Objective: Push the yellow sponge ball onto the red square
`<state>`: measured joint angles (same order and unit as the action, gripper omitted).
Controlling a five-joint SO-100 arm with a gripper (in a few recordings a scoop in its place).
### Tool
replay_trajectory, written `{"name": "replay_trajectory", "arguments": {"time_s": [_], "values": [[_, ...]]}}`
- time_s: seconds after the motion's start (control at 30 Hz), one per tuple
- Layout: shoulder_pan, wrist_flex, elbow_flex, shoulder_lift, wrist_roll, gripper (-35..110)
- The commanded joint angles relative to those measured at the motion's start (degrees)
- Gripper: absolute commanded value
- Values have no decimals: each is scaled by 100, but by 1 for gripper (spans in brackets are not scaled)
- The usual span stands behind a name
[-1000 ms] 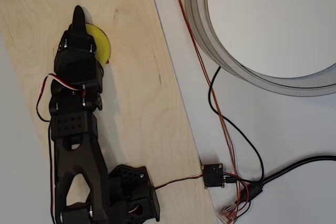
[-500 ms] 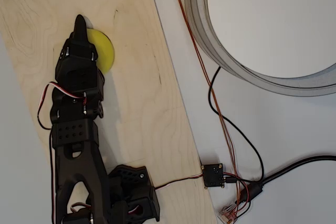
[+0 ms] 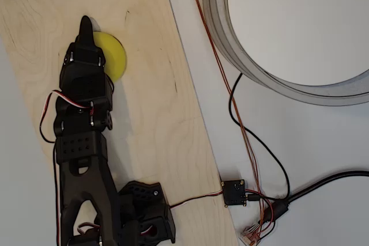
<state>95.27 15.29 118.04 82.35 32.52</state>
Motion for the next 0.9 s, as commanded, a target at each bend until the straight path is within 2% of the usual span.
{"name": "replay_trajectory", "arguments": {"time_s": [0.0,0.3,0.47,0.67,0.87], "values": [[44,-70,-255,378,-264,20],[-105,-149,-694,1230,-1107,20],[-114,-1020,-132,2083,-1485,18],[-141,-1248,-9,2646,-2021,19],[-167,-1582,255,3067,-2962,29]]}}
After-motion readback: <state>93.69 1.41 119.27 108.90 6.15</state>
